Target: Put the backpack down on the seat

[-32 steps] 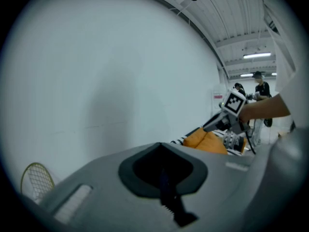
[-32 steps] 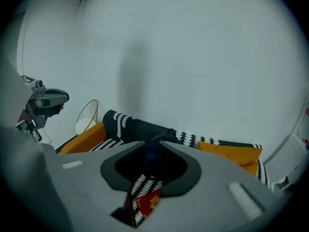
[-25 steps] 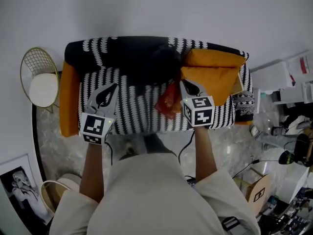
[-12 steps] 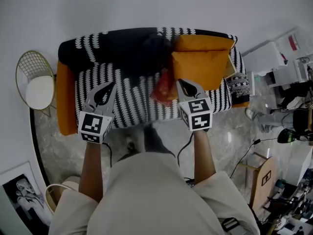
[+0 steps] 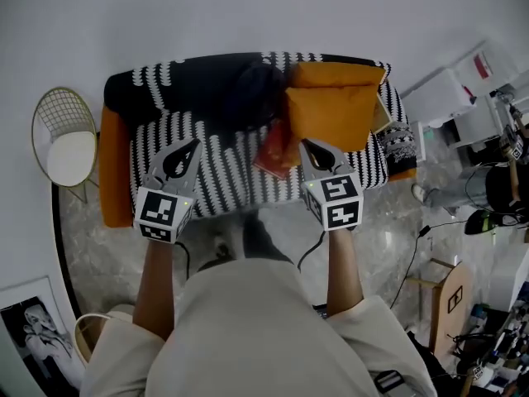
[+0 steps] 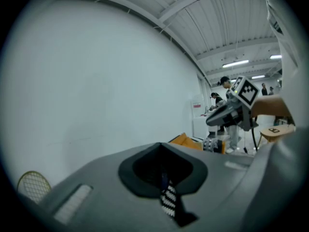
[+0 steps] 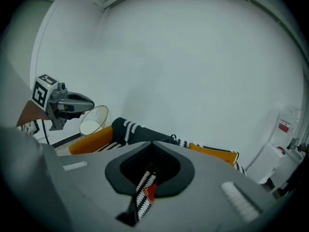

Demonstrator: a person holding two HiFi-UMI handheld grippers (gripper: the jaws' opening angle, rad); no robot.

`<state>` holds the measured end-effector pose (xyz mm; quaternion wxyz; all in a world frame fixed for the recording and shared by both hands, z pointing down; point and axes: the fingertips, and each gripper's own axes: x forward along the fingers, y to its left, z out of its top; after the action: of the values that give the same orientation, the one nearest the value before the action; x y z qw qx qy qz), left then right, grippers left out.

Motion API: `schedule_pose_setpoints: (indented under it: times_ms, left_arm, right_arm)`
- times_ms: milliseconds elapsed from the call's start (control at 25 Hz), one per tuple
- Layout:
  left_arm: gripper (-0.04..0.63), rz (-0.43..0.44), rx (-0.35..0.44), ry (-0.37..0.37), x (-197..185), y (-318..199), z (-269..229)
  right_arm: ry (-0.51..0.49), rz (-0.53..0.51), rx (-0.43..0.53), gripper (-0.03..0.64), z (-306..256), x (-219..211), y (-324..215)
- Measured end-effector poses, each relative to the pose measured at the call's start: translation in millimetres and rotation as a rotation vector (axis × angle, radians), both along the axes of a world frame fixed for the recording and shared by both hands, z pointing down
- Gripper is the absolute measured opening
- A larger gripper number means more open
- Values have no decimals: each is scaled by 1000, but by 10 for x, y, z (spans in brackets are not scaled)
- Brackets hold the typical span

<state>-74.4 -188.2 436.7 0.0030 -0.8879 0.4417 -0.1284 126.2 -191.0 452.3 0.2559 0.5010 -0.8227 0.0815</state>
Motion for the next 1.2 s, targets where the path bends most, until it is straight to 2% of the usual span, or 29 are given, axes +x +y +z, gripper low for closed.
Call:
schedule_pose_setpoints:
  times_ms: [200, 640, 920, 1200]
  left_arm:
    - [3, 15, 41, 6, 2, 271, -213]
    - [3, 71, 106, 17, 202, 866, -582]
    - [3, 103, 162, 30, 304, 1216, -802]
    - [3, 134, 180, 42, 345, 1452, -938]
  right_arm:
    - [7, -6, 74, 8, -314, -50, 327]
    - [-6, -41, 162, 8, -729, -136, 1012]
    - [-34, -46, 219, 8, -964, -182, 1337]
    - [-38, -44, 274, 8, -1147, -217, 1572]
